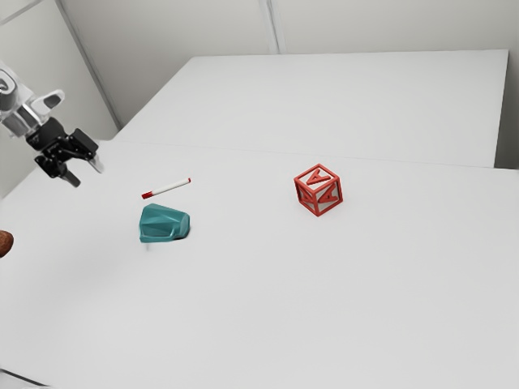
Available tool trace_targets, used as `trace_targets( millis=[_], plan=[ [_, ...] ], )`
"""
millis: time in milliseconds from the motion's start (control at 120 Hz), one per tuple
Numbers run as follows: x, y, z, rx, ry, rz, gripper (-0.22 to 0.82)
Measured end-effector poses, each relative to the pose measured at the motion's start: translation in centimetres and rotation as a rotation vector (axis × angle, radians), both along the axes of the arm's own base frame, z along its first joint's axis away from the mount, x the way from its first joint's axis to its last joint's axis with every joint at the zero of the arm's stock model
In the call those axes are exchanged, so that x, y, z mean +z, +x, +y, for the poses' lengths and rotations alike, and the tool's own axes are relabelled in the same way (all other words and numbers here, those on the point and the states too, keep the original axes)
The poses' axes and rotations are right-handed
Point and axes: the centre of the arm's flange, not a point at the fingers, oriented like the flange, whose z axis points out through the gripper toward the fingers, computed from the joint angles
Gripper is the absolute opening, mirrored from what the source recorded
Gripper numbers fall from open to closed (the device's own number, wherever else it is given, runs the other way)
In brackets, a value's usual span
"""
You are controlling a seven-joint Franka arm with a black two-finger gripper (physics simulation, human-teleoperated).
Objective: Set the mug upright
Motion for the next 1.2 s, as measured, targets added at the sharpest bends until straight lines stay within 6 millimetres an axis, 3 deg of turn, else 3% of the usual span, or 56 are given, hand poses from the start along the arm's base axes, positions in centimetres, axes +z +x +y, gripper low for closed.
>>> trace_targets(
  millis=[158, 317, 517, 850, 1200],
  plan=[
    [-5.5, 1.0, 0.2, -0.029, -0.104, -0.044, 0.58],
    [-9.6, 1.3, 2.1, -0.030, -0.188, -0.104, 0.58],
    [-13.9, 2.1, 2.6, -0.059, -0.281, -0.176, 0.58],
    [-18.2, 2.9, 1.9, -0.106, -0.405, -0.286, 0.58],
    [-20.7, 3.3, 1.1, -0.144, -0.491, -0.365, 0.58]
  ],
)
